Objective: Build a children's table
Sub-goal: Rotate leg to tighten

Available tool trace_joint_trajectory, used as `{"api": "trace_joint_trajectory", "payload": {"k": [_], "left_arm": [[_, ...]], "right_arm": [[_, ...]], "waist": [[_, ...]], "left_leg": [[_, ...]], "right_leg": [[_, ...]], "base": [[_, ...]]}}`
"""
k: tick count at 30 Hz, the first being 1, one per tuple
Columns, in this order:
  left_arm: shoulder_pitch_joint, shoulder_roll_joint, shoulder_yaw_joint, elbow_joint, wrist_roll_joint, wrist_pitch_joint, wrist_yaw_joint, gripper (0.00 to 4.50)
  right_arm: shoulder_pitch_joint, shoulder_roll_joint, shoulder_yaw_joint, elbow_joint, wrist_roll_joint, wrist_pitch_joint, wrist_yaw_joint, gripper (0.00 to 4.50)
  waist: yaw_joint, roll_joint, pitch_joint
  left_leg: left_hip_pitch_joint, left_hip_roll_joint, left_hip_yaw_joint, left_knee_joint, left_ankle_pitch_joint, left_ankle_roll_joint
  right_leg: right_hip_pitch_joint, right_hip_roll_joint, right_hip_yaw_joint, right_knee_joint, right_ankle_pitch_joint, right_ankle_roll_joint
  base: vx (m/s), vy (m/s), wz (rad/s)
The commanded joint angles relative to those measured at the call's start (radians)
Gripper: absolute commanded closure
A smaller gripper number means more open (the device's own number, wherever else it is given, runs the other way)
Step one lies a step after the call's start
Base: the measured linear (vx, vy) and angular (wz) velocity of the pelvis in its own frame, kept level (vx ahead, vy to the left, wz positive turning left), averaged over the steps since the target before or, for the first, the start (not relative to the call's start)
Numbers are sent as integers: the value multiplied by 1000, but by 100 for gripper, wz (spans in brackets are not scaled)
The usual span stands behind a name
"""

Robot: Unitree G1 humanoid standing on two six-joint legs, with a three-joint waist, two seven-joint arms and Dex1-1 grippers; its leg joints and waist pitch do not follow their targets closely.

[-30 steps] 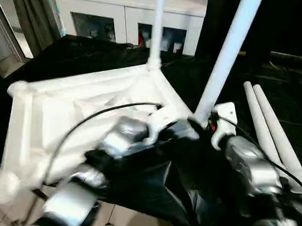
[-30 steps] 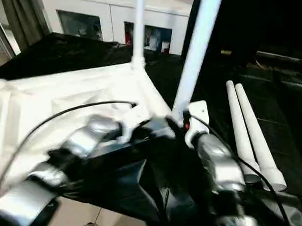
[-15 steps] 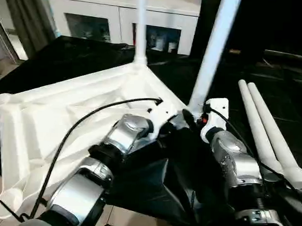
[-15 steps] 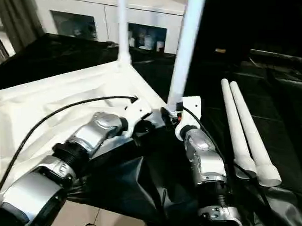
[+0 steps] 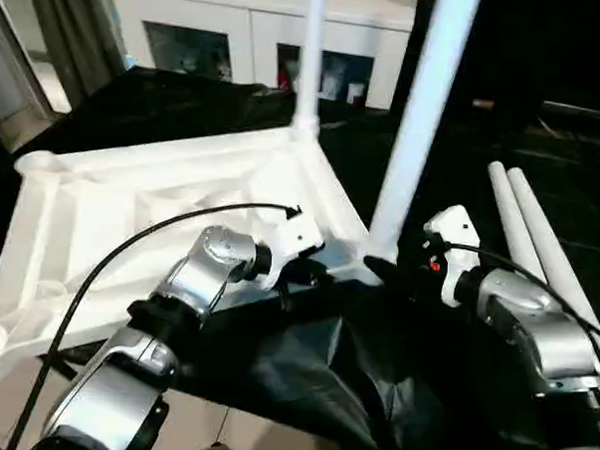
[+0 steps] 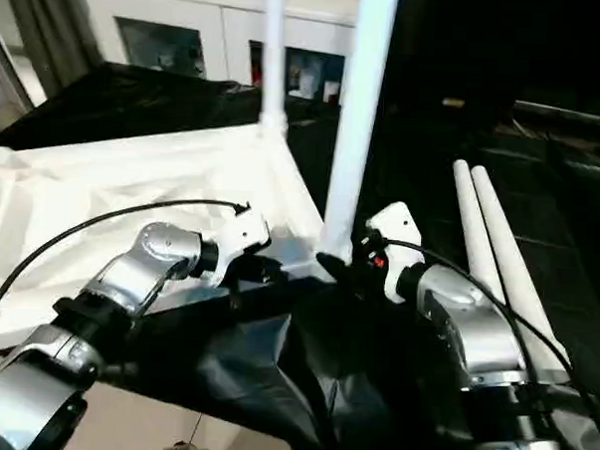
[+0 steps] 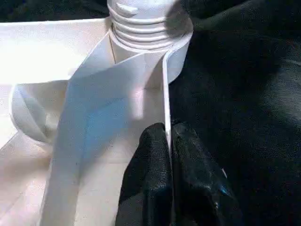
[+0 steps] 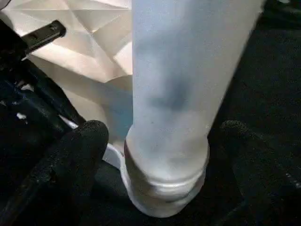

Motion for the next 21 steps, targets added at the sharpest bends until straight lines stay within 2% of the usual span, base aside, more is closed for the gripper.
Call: {"api": "trace_joint_trajectory", "payload": {"k": [1,5,6,7,9,10,17,21], "left_arm": [[13,10,-10,-84,-54,-38,-85,450],[38,28,-18,-142,-72,-26,-139,450],[42,31,-22,-153,-71,-28,-141,450],[45,32,-23,-158,-70,-26,-143,450],[47,32,-25,-166,-70,-21,-145,450],[49,33,-25,-171,-72,-19,-146,450],[58,40,-22,-198,-70,-4,-158,450],[60,44,-21,-201,-68,0,-160,450]], "right_arm": [[19,-36,4,-32,9,19,43,29],[36,-59,30,-42,5,15,92,29],[35,-58,47,-30,-13,8,91,29],[34,-56,51,-25,-18,5,90,45],[30,-51,53,-20,-19,5,88,45],[26,-46,52,-19,-14,7,87,55],[21,-42,56,-22,0,2,107,117],[26,-40,59,-26,7,-2,113,145]], "waist": [[1,-12,-69],[4,-11,-69],[6,-14,-69],[6,-12,-67],[8,-12,-68],[9,-14,-69],[9,-15,-72],[9,-14,-72]], "left_leg": [[20,39,-7,-62,-154,73],[18,37,-5,-62,-161,74],[19,39,-7,-63,-161,69],[20,38,-6,-63,-170,63],[22,39,-7,-64,-174,54],[21,39,-6,-63,-171,54],[17,35,-6,-58,-132,72],[18,35,-6,-58,-140,71]], "right_leg": [[57,-55,42,-67,-16,-264],[54,-54,41,-68,-32,-259],[54,-55,41,-67,-45,-257],[51,-55,41,-70,-65,-254],[50,-54,42,-70,-73,-252],[51,-55,43,-68,-65,-251],[53,-53,41,-61,-10,-253],[53,-53,41,-63,-28,-254]], "base": [[0,0,0],[0,0,0],[0,0,0],[0,0,0],[0,0,0],[0,0,0],[0,0,0],[0,0,0]]}}
